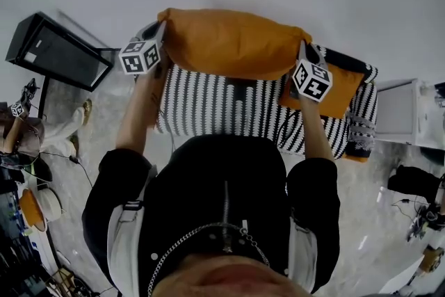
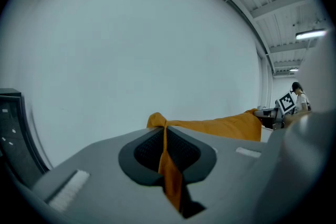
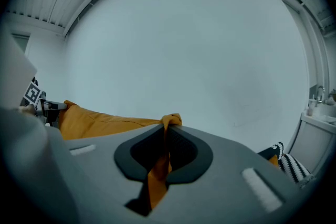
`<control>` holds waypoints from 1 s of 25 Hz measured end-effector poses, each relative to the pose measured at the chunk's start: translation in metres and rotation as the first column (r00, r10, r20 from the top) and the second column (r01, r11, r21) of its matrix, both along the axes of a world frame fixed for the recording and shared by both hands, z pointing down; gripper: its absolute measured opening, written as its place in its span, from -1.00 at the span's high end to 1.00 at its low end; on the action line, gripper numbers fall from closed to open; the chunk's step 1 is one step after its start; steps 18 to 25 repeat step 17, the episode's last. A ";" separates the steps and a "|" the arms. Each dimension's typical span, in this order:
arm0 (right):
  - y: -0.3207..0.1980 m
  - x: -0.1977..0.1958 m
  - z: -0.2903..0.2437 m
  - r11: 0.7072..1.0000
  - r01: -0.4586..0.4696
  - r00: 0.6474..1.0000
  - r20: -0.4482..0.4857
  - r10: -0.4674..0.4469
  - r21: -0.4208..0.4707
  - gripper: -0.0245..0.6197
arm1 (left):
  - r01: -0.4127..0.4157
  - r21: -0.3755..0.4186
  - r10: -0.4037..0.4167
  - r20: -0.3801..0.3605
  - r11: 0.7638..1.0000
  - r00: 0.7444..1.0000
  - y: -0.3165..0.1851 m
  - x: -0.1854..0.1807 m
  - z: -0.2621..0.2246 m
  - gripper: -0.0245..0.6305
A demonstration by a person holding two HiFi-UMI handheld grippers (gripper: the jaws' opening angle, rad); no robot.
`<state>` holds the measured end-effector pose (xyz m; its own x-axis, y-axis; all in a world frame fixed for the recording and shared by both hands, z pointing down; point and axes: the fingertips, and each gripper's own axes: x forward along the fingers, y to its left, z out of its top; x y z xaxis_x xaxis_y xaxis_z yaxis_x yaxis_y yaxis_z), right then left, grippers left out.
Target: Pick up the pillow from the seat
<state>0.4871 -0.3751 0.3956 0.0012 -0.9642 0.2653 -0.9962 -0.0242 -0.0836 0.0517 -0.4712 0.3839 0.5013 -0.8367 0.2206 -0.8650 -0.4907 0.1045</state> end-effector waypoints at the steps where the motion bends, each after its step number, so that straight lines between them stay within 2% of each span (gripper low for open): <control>1: 0.001 -0.001 0.000 1.000 -0.002 1.000 0.000 0.002 0.000 0.88 | -0.001 -0.001 0.001 0.001 1.000 1.000 0.001 -0.001 0.001 0.87; 25: 0.001 -0.015 0.002 1.000 0.000 1.000 0.004 0.000 -0.016 0.88 | 0.002 -0.025 -0.002 0.010 1.000 1.000 0.009 -0.016 0.011 0.86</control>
